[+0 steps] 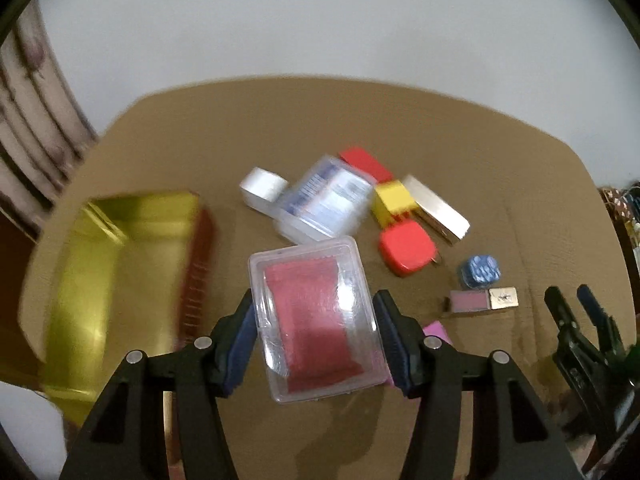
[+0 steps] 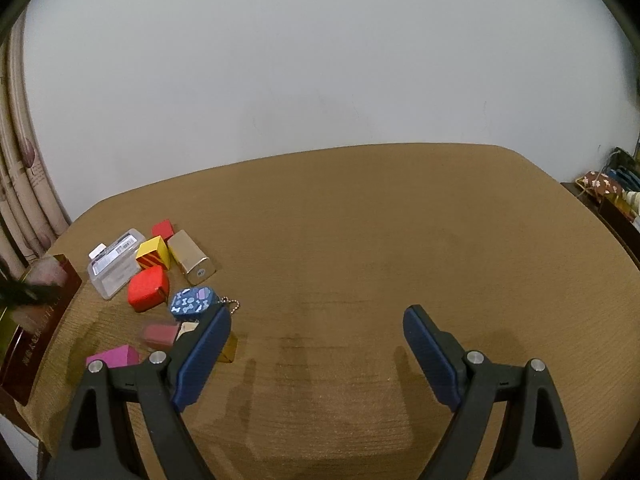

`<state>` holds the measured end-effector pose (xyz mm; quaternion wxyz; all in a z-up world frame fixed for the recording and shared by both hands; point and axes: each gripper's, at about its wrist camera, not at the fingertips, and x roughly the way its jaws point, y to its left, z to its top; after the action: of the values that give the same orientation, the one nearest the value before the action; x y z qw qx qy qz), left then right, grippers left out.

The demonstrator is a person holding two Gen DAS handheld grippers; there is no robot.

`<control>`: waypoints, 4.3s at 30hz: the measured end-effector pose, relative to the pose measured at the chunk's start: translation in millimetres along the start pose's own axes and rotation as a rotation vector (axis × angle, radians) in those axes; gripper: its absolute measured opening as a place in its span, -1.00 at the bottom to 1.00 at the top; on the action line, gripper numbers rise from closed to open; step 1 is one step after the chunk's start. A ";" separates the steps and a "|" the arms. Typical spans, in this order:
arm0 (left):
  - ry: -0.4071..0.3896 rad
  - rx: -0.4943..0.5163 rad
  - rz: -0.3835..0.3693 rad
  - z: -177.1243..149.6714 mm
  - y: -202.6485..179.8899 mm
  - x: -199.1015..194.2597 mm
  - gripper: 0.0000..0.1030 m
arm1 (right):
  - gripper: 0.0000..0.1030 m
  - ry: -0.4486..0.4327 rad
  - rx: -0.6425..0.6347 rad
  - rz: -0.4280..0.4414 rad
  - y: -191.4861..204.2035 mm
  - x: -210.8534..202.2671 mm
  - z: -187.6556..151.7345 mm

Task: Organize rigid objects
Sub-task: 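Carry the clear case into the gold tin and open the left gripper, then grasp the pink eraser with the right gripper, then lower the pink eraser into the gold tin and open the right gripper, then grasp the pink-and-gold lipstick with the left gripper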

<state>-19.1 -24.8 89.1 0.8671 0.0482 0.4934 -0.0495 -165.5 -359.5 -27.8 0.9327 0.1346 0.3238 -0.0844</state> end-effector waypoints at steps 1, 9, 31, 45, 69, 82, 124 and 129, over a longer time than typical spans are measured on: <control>-0.010 0.013 0.020 4.0 16.6 -8.2 0.03 | 0.76 0.003 0.002 0.001 0.0 0.3 -0.1; 0.100 0.076 0.199 44.3 157.8 23.5 0.03 | 0.76 0.014 0.000 -0.015 2.3 2.0 1.0; 0.001 0.084 0.191 22.7 165.8 41.1 0.42 | 0.76 0.037 -0.001 -0.027 0.8 9.3 -1.4; -0.134 -0.063 0.013 -93.5 79.3 -65.0 0.72 | 0.76 0.114 -0.238 0.408 63.2 -39.5 -7.4; -0.091 -0.135 -0.011 -153.8 87.2 -47.6 0.72 | 0.18 0.312 -0.410 0.218 161.0 34.0 -26.4; -0.109 -0.242 0.068 -151.5 120.0 -58.7 0.79 | 0.18 0.225 -0.718 0.627 315.2 -36.1 51.3; -0.033 -0.028 -0.131 -115.7 27.1 -31.9 0.81 | 0.29 0.088 -0.379 0.023 -5.3 -1.4 36.3; 0.017 -0.027 -0.261 -67.6 -42.5 -7.8 0.80 | 0.29 0.121 -0.276 -0.039 -62.5 17.3 16.6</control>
<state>-86.2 -57.6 60.0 0.8496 -0.0276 0.5034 -0.1548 -157.8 -425.2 -38.3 0.9192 0.0037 0.3907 -0.0491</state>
